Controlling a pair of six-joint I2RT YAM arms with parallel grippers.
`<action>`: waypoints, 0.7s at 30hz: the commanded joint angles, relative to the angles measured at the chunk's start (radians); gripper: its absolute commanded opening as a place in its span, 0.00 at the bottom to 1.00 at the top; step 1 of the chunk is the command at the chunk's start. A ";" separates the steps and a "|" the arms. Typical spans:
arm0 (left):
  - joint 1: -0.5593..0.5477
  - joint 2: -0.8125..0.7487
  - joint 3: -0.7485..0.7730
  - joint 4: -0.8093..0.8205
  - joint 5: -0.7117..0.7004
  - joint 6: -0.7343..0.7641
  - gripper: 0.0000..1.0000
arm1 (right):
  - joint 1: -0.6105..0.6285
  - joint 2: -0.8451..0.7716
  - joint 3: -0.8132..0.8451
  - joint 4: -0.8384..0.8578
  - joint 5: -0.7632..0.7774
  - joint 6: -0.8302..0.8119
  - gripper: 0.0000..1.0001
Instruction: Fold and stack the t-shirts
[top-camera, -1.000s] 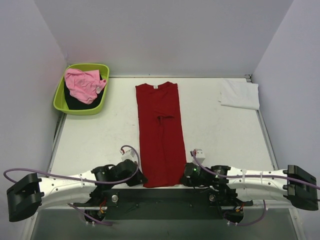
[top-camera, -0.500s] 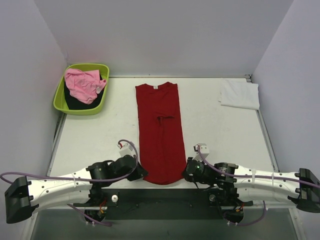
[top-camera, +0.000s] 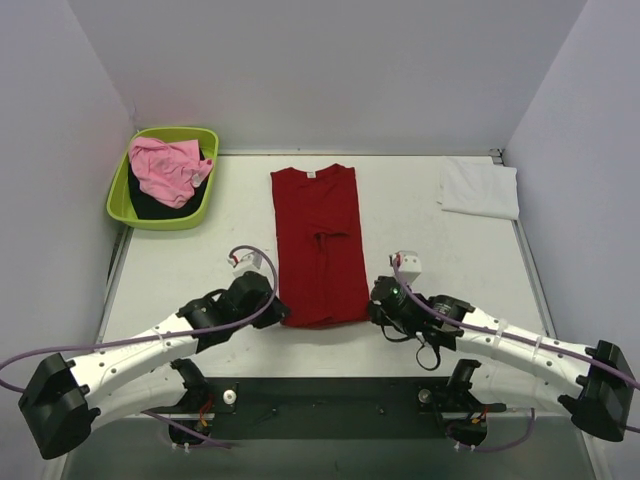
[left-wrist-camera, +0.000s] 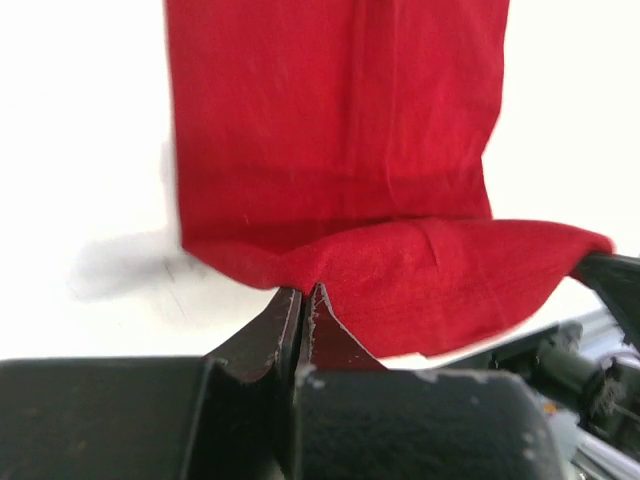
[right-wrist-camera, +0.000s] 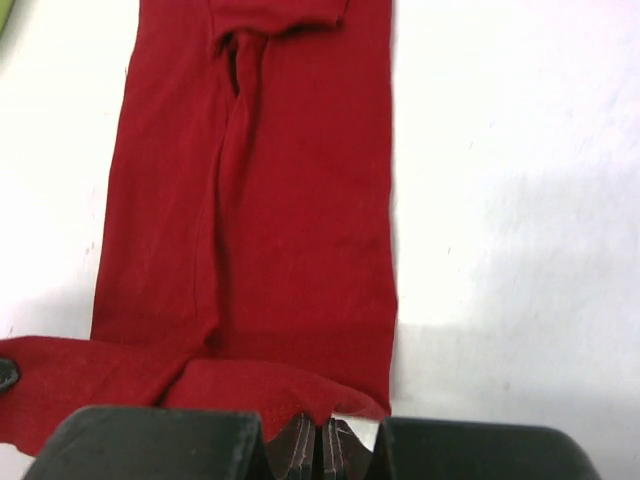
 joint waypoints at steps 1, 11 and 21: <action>0.073 0.052 0.066 0.070 0.060 0.110 0.00 | -0.104 0.056 0.079 0.078 -0.023 -0.141 0.00; 0.241 0.236 0.175 0.194 0.177 0.195 0.00 | -0.295 0.318 0.228 0.214 -0.217 -0.217 0.00; 0.356 0.396 0.307 0.210 0.248 0.256 0.00 | -0.373 0.496 0.381 0.238 -0.273 -0.247 0.00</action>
